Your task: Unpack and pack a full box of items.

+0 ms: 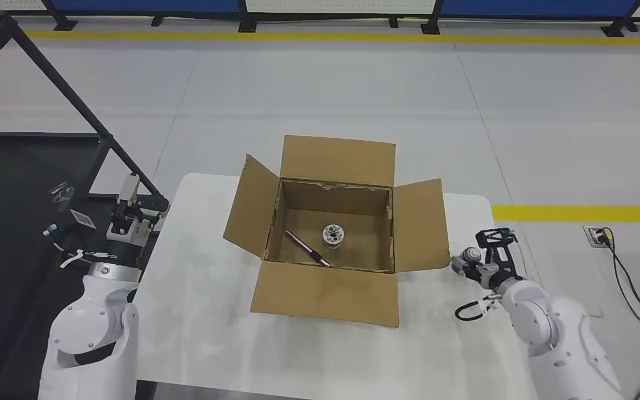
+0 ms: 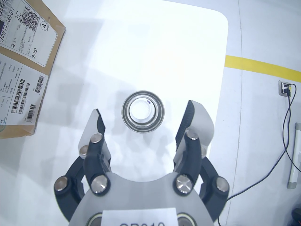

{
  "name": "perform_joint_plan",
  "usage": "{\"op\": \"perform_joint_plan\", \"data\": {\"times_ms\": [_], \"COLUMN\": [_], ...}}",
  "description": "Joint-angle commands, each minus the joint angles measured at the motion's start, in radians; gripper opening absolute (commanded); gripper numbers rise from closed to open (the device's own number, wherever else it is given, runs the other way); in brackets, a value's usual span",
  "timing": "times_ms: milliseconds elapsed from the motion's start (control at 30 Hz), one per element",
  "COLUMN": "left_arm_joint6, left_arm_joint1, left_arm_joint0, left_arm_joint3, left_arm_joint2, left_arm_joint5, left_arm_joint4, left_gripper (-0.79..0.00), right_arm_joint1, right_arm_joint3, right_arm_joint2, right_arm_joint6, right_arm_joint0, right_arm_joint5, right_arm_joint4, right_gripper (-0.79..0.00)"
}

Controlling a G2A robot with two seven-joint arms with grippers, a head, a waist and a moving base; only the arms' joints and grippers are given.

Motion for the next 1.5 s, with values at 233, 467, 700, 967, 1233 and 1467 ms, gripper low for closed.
{"op": "perform_joint_plan", "data": {"times_ms": [233,467,700,967,1233,1467], "left_arm_joint6": [0.000,0.000,0.000,0.000,0.000,0.000], "left_arm_joint1": [0.000,0.000,0.000,0.000,0.000,0.000], "left_arm_joint0": [0.000,0.000,0.000,0.000,0.000,0.000], "left_arm_joint3": [0.000,0.000,0.000,0.000,0.000,0.000], "left_arm_joint2": [0.000,0.000,0.000,0.000,0.000,0.000], "left_arm_joint5": [0.000,0.000,0.000,0.000,0.000,0.000], "left_arm_joint4": [0.000,0.000,0.000,0.000,0.000,0.000], "left_gripper": [0.000,0.000,0.000,0.000,0.000,0.000], "right_arm_joint1": [0.003,0.006,-0.003,-0.044,-0.118,-0.176], "right_arm_joint3": [0.013,-0.311,-0.534,-0.244,0.161,0.399], "right_arm_joint2": [-0.008,0.054,-0.056,-0.381,-0.647,-0.752], "right_arm_joint6": [-0.020,-0.103,-0.143,-0.002,0.077,0.033], "right_arm_joint0": [0.046,-0.010,0.057,0.371,0.587,0.680], "right_arm_joint5": [0.029,0.189,0.169,-0.042,-0.094,-0.091], "right_arm_joint4": [-0.006,-0.036,-0.034,0.050,0.087,0.099], "right_gripper": [-0.785,-0.785,-0.785,-0.785,-0.785,-0.785]}}
